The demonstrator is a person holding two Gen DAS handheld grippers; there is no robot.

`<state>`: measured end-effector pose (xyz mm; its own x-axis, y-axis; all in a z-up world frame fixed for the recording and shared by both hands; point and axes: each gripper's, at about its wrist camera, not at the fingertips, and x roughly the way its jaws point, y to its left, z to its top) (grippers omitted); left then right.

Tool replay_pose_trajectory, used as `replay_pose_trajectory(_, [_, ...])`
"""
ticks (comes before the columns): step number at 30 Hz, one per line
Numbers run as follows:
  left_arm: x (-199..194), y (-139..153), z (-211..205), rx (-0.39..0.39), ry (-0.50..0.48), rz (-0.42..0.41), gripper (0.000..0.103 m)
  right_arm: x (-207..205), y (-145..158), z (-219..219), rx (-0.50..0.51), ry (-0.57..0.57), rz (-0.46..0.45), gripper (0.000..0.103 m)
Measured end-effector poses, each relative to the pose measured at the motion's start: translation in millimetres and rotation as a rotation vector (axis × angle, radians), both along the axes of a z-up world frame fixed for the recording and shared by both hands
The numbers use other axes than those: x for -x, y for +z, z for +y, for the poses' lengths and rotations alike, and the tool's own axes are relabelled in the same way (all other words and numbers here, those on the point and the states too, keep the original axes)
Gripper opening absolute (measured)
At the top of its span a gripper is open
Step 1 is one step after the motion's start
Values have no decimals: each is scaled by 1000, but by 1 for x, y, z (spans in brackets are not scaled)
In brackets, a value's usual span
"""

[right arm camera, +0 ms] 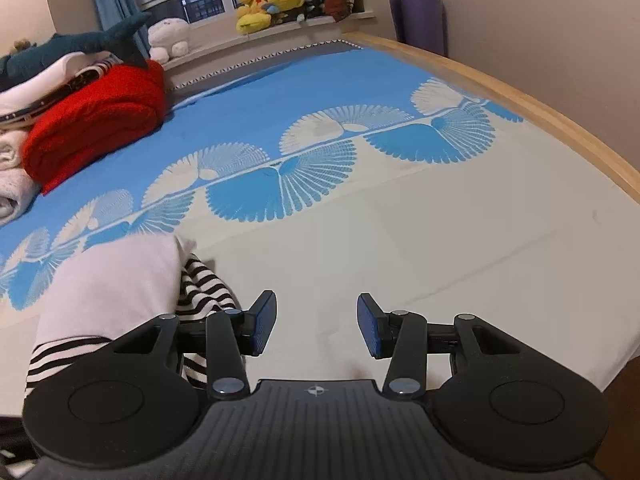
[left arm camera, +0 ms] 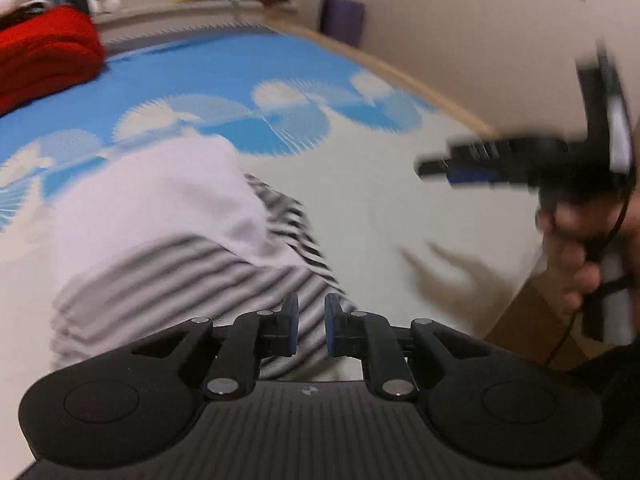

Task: Fold small clothes

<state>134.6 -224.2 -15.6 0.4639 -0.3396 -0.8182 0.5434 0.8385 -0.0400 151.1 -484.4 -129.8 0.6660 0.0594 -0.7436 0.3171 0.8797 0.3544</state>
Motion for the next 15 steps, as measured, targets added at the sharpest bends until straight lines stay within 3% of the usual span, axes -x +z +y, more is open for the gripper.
replay_pose_trajectory(4, [-22,48,48,-119,91,-62,15,-2,6,0,-55,12,-47,46])
replay_pose_trajectory(8, [-42,76,85,-164,115,-104,15,-7,7,7,-180,29,-76,28])
replay_pose_trajectory(11, [-55,76,112,-172,132,-132,22,-12,9,18,-237,42,-87,28])
replay_pose_trajectory(15, [-65,45,151,-62,214,-91,22,-27,6,43,-261,136,-68,30])
